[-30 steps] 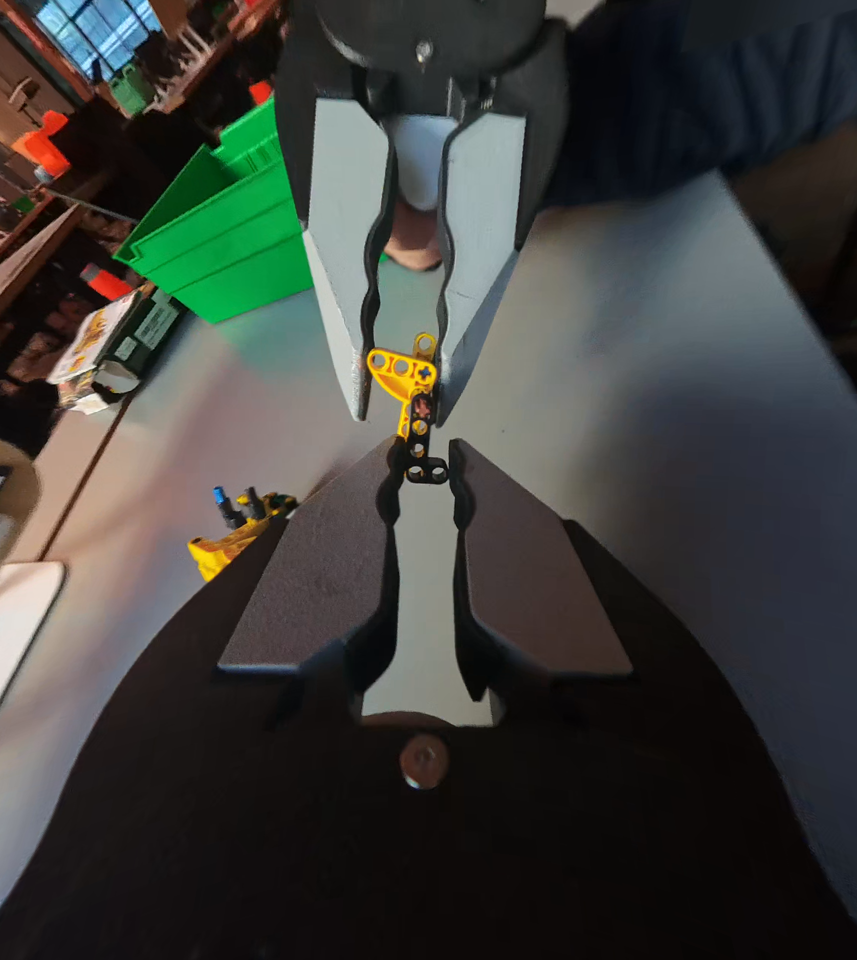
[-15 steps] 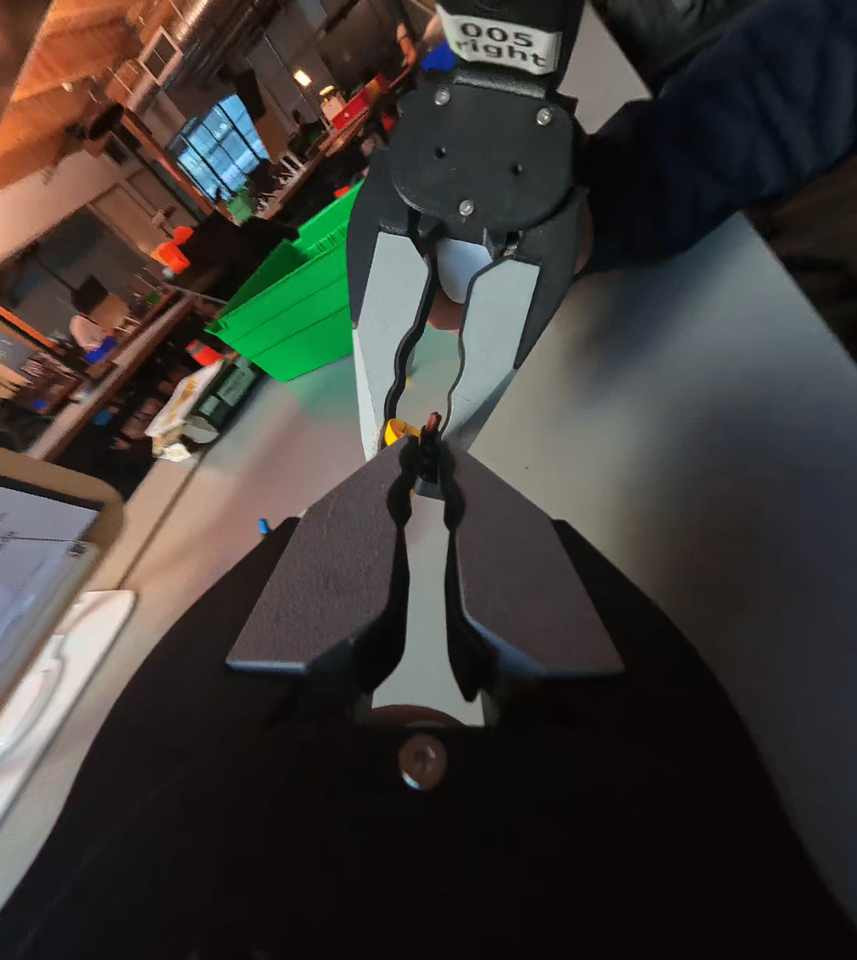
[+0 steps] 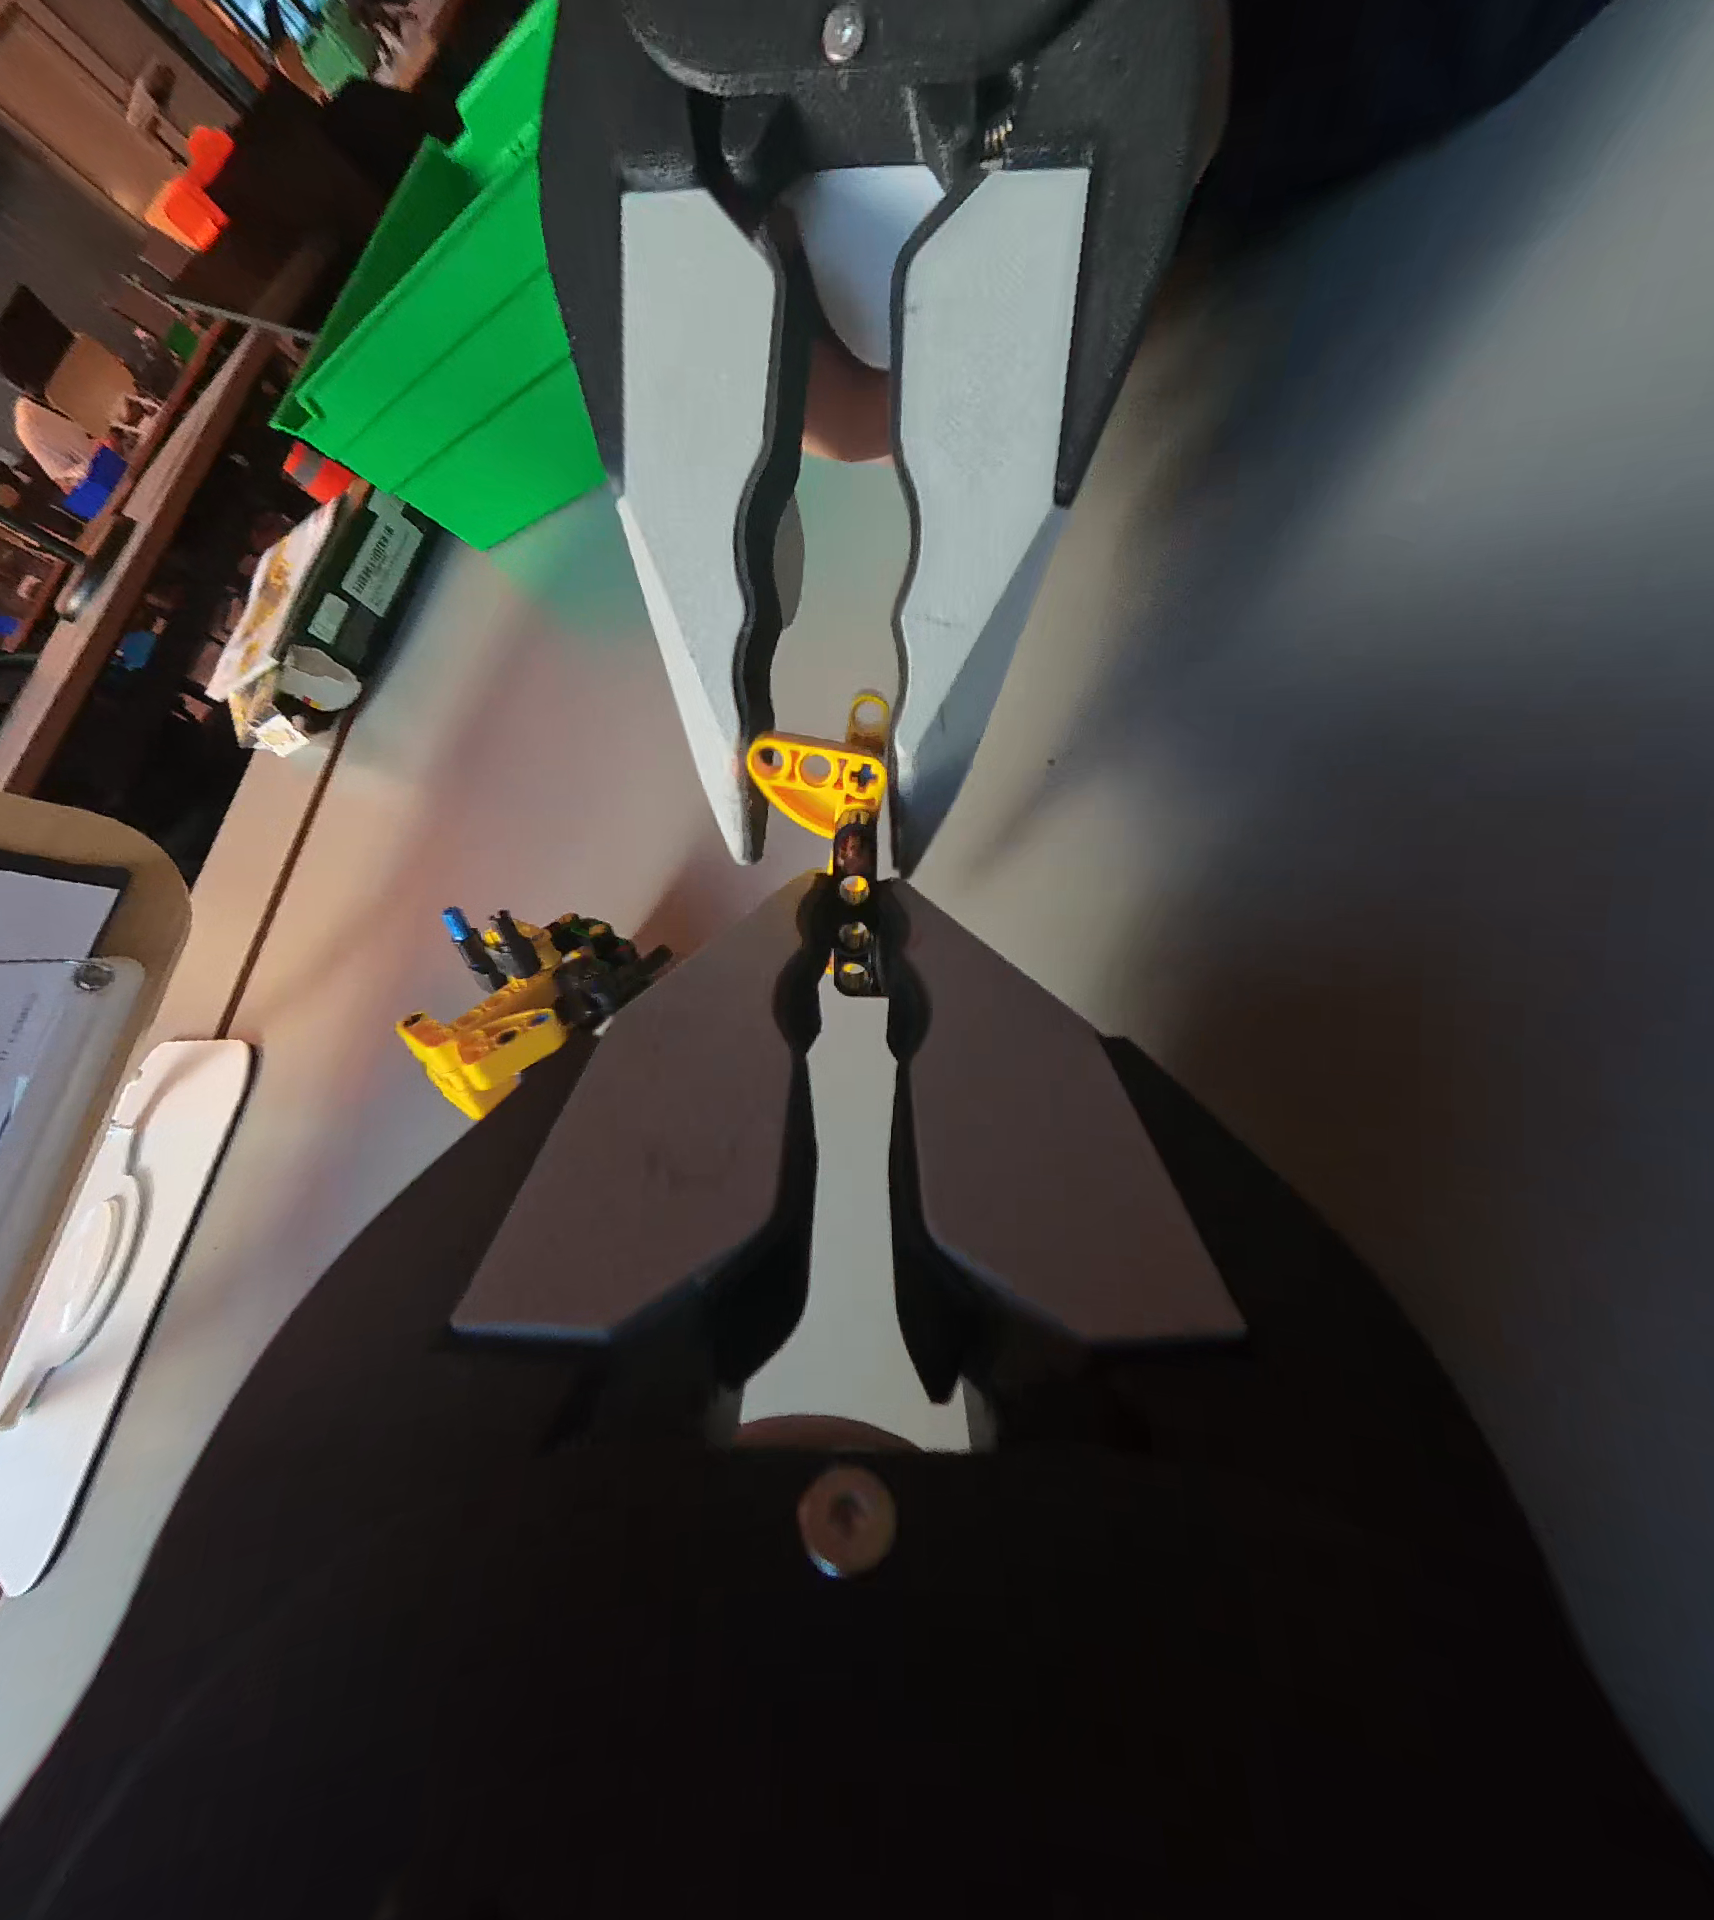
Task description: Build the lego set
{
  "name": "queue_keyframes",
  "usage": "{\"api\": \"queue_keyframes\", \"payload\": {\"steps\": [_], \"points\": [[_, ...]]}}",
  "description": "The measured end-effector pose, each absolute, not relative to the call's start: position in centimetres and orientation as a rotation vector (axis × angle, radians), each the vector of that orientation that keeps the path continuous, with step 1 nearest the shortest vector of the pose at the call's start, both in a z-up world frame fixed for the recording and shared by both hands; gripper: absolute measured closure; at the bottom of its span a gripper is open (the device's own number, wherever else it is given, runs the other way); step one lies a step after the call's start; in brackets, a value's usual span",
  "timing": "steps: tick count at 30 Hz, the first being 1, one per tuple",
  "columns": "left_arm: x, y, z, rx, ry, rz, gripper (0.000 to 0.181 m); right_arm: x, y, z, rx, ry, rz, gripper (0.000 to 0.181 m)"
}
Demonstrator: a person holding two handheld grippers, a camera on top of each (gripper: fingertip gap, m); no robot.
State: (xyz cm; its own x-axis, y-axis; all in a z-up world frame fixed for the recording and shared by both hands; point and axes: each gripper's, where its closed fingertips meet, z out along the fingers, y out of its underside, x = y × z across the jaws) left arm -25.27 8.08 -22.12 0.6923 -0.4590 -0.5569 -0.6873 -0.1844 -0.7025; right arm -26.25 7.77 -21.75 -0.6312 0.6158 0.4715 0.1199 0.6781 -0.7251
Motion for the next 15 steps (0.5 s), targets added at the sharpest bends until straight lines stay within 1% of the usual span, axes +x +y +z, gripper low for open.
{"api": "queue_keyframes", "payload": {"steps": [1,2,4,6,10,12,13,15], "points": [[-25.0,8.1,-22.1,-1.828,0.901,0.254,0.178,-26.4,7.6,-22.1,-0.553,-2.163,0.826,0.145],[-24.6,8.2,-22.0,-1.824,0.901,0.247,0.178,-26.6,7.4,-22.4,-0.511,-2.156,0.766,0.144],[-24.2,8.3,-22.2,-1.83,0.943,0.276,0.178,-26.7,7.3,-22.8,-0.422,-2.143,0.639,0.145],[-24.3,8.2,-22.7,-1.854,0.938,0.273,0.178,-26.6,7.5,-23.2,-0.396,-2.145,0.581,0.154],[-25.4,8.7,-21.5,-1.894,0.744,0.15,0.177,-27.3,8.5,-21.5,-0.396,-2.02,0.504,0.155],[-26.2,9.0,-20.2,-1.918,0.536,-0.059,0.176,-27.9,9.0,-20.0,-0.42,-1.917,0.442,0.155],[-26.6,9.2,-19.4,-1.922,0.348,-0.255,0.176,-28.2,9.3,-19.0,-0.436,-1.854,0.396,0.155],[-26.5,9.2,-17.7,-1.819,-0.006,-0.829,0.176,-28.6,9.4,-17.5,-0.392,-1.751,0.276,0.155]]}}
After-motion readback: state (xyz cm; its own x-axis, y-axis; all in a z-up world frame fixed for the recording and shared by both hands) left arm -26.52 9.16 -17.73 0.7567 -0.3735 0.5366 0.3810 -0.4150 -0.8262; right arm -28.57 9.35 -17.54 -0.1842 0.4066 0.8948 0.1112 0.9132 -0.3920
